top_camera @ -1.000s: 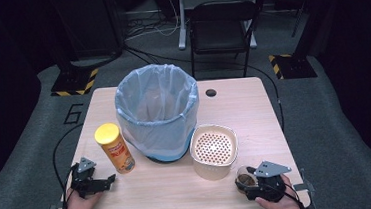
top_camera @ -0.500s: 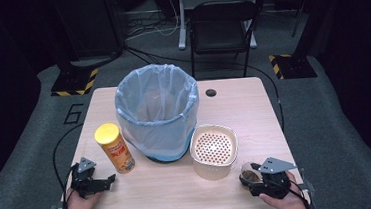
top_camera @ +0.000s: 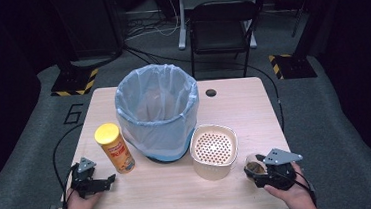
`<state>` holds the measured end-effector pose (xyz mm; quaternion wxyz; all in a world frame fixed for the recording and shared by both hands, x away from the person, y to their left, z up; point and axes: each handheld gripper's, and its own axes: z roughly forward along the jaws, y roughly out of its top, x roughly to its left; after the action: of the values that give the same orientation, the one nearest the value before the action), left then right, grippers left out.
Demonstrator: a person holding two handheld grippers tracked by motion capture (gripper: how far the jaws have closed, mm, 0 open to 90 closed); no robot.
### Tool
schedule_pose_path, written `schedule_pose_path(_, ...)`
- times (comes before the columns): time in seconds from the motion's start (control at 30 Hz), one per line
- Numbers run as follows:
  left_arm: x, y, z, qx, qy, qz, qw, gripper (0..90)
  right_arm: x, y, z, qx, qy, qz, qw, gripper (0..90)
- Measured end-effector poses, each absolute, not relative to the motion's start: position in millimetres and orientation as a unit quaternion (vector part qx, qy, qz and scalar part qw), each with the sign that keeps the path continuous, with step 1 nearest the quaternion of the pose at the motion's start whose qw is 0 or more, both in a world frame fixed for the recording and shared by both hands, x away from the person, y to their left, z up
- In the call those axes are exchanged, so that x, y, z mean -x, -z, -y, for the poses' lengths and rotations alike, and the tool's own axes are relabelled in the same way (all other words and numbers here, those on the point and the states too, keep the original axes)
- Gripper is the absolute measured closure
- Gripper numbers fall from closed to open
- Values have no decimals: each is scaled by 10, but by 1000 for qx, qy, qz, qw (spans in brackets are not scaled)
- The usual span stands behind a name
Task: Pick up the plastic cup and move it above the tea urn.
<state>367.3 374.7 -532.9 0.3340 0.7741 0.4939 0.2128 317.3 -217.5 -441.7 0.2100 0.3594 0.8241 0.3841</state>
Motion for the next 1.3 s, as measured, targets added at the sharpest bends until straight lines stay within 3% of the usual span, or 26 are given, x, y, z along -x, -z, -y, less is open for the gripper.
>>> schedule_pose_path(1.3, -3674, 5329, -3748, -774, -213, -494, 334, 0, -3792, 3782, 2196, -325, -377, -825, 269, 348)
